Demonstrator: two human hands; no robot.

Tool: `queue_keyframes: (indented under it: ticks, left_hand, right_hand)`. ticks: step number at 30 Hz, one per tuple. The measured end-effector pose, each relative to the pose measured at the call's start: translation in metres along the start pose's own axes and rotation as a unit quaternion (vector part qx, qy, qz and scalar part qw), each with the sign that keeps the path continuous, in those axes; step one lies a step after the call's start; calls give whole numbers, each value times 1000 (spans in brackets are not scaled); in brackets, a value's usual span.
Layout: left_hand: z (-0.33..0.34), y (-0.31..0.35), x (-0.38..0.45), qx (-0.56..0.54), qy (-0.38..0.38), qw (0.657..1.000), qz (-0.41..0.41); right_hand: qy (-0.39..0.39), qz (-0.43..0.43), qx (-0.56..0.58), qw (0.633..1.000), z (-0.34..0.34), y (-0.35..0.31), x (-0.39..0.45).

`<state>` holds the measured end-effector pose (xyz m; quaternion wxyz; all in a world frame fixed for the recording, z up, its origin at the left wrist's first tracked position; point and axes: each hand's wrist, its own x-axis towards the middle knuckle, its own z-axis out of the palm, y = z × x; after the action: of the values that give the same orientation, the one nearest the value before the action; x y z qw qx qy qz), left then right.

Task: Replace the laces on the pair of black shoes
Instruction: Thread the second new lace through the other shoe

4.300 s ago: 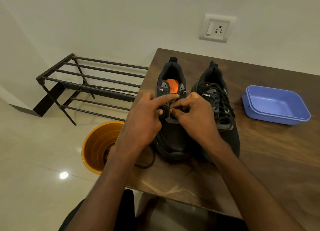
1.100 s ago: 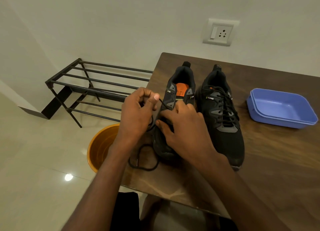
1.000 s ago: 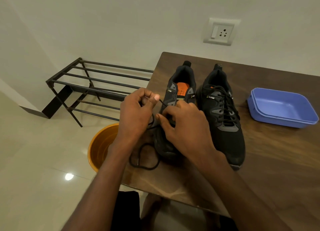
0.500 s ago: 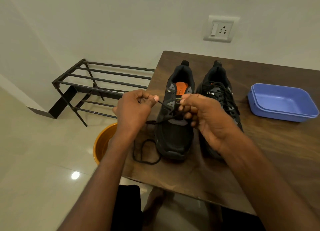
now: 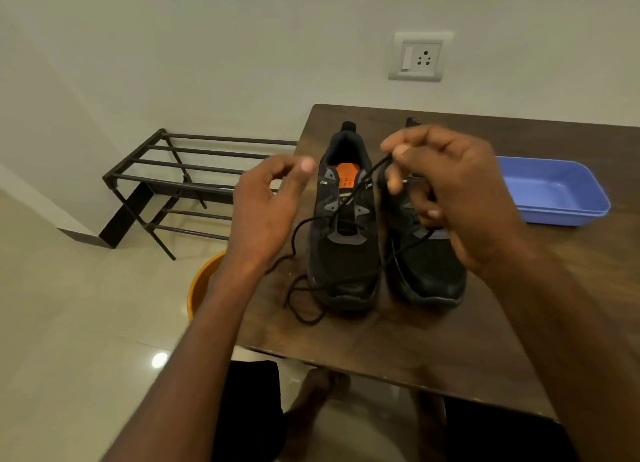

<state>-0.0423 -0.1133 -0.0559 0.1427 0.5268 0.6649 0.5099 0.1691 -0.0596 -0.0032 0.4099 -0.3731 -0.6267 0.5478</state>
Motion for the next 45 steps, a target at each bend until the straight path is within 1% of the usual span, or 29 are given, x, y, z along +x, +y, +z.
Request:
queue_keyframes:
  ticks: [2, 3, 5, 7, 10, 12, 13, 14, 15, 17, 18, 20, 22, 25, 26, 27, 28, 29, 30, 31, 33, 34, 36, 38, 39, 40, 42, 43, 45]
  left_hand:
    - [6, 26, -4, -137, -43, 989, 24]
    - [8, 37, -7, -173, -77, 982, 19]
    - [13, 44, -12, -165, -153, 974, 17]
    - [13, 35, -15, -100, -187, 977, 12]
    - [3, 17, -10, -25, -144, 989, -14]
    - [-5, 7, -7, 85, -149, 985, -29]
    - [-6, 3, -8, 146, -168, 974, -39]
    - [-7, -1, -8, 176, -183, 966, -52]
    - [-6, -1, -10, 169, -188, 966, -49]
    - [-3, 7, -12, 116, -173, 978, -1]
    - [-1, 13, -12, 59, -171, 983, 18]
    - [4, 27, -13, -45, -200, 979, 16]
    - [8, 34, -17, -70, -233, 970, 12]
    - [4, 24, -15, -10, -179, 984, -20]
    - [0, 19, -13, 47, -158, 986, -36]
    - [-4, 16, -10, 134, -153, 978, -43]
    - [-7, 14, -9, 232, -158, 959, -41]
    - [-9, 15, -9, 294, -175, 939, -32]
    - [-9, 16, -10, 307, -193, 932, -18]
    - [-6, 18, -12, 276, -205, 939, 4]
    - [2, 30, -16, 153, -213, 964, 41]
    - [7, 34, -18, 100, -226, 968, 49]
    - [10, 35, -20, 58, -238, 969, 28]
    - [4, 27, -17, 70, -194, 979, 0]
    - [-1, 21, -14, 106, -163, 981, -11]
    - [-6, 15, -11, 162, -142, 976, -21]
    - [-11, 12, -9, 285, -131, 949, -33]
    - [-11, 11, -9, 314, -133, 940, -31]
    - [-5, 16, -11, 279, -142, 950, -10]
  right_hand:
    - [-57, -3, -89, 994, 6, 0, -3]
    - [-85, 4, -110, 990, 9, 2, -3]
    - [-101, 15, -104, 989, 9, 5, -3]
    - [-66, 19, -82, 994, 4, 6, -1]
    - [65, 5, -41, 997, -11, 7, 2]
    - [116, 13, 34, 993, -24, 11, 4]
    - [113, 20, 59, 992, -29, 12, 5]
    - [92, 27, 61, 993, -31, 13, 4]
    - [58, 34, 44, 997, -31, 14, 4]
    - [-23, 44, 0, 999, -22, 16, 2]
    - [-54, 47, -12, 997, -16, 16, 1]
    - [-79, 49, -16, 996, -4, 19, 0]
    - [-67, 52, -8, 996, 0, 20, 2]
    - [-5, 68, -8, 998, -8, 23, 5]
    - [25, 74, -12, 997, -14, 24, 6]
    - [52, 78, -16, 995, -19, 26, 7]
    - [69, 82, -19, 994, -24, 26, 7]
    - [71, 86, -25, 993, -26, 26, 6]
    - [53, 92, -31, 994, -24, 26, 5]
    - [20, 96, -35, 995, -19, 25, 4]
    - [-39, 96, -28, 994, -6, 24, 1]
    - [-56, 93, -21, 994, -1, 25, 0]
    - [-66, 89, -21, 994, 4, 26, 1]
    - [-37, 93, -38, 994, 0, 27, 3]
    - [-9, 96, -51, 994, -4, 27, 4]
    - [22, 96, -62, 993, -9, 29, 6]
    - [73, 94, -74, 990, -19, 33, 8]
    - [84, 95, -75, 989, -22, 33, 9]
    - [63, 101, -78, 990, -19, 33, 7]
